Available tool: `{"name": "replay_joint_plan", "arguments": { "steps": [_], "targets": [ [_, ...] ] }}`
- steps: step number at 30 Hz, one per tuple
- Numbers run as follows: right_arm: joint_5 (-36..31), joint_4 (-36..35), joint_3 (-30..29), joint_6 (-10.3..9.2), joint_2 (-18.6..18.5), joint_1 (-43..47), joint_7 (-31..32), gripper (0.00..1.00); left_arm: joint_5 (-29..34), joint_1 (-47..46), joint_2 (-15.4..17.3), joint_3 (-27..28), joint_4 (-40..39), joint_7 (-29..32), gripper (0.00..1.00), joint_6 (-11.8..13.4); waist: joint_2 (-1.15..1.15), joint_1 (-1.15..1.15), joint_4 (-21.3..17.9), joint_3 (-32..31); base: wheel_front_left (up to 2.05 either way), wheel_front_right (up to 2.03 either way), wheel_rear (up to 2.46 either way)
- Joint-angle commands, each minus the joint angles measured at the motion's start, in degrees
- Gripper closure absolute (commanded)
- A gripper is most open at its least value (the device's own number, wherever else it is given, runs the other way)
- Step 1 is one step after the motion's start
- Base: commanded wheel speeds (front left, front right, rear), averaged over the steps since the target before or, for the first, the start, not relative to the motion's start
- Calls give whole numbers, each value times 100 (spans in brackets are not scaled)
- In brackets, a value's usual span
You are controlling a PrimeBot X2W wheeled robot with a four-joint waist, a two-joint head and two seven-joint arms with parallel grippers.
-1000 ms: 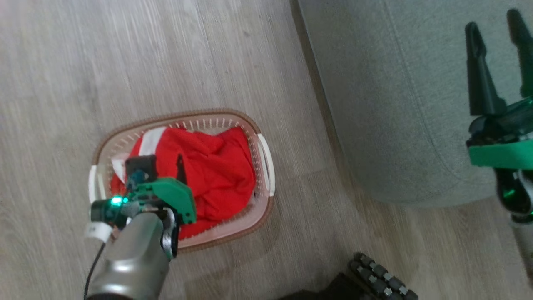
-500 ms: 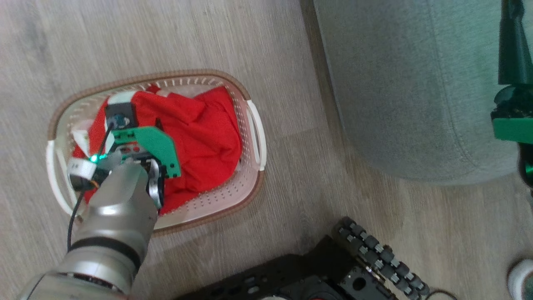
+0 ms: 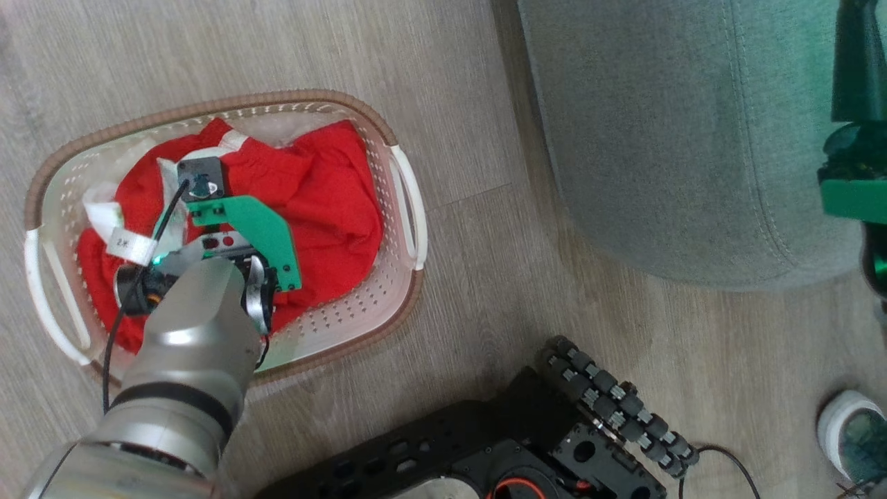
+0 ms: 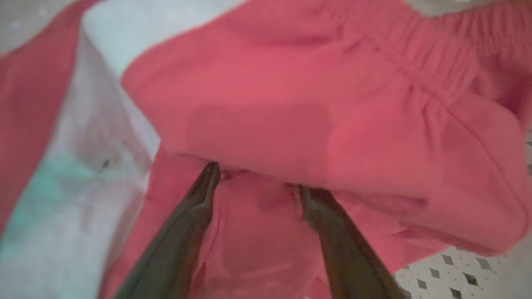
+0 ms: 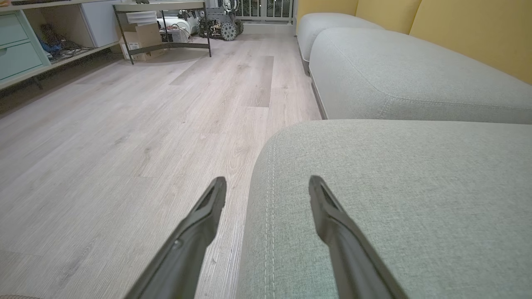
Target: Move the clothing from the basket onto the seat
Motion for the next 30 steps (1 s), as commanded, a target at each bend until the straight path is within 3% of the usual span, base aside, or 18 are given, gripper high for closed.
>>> {"name": "replay_joint_plan", "arguments": {
  "steps": [1, 2, 3, 14, 30],
  "targets": [
    [57, -135, 21, -1, -55, 144, -51, 0, -46, 125, 54, 12, -18, -6, 35, 53, 0, 0, -13, 3, 0, 0, 0],
    [54, -129, 20, -1, -42, 147, -51, 0, -49, 122, 54, -1, -17, -36, 71, 66, 0, 0, -15, 3, 0, 0, 0],
    [52, -122, 23, -1, -32, 147, -51, 0, -59, 123, 54, -9, -15, -49, 100, 64, 0, 0, -17, 0, 0, 0, 0],
    [44, -58, 100, -1, 17, 164, -51, 0, -208, 246, 60, -12, -5, -439, 100, -127, 0, 0, 47, -364, 0, 0, 0],
    [-211, 192, 272, -1, -98, 873, -51, 0, -619, 1267, 55, -318, -261, -1421, 100, -951, 0, 0, 589, -2433, 0, 0, 0]
  ]
}}
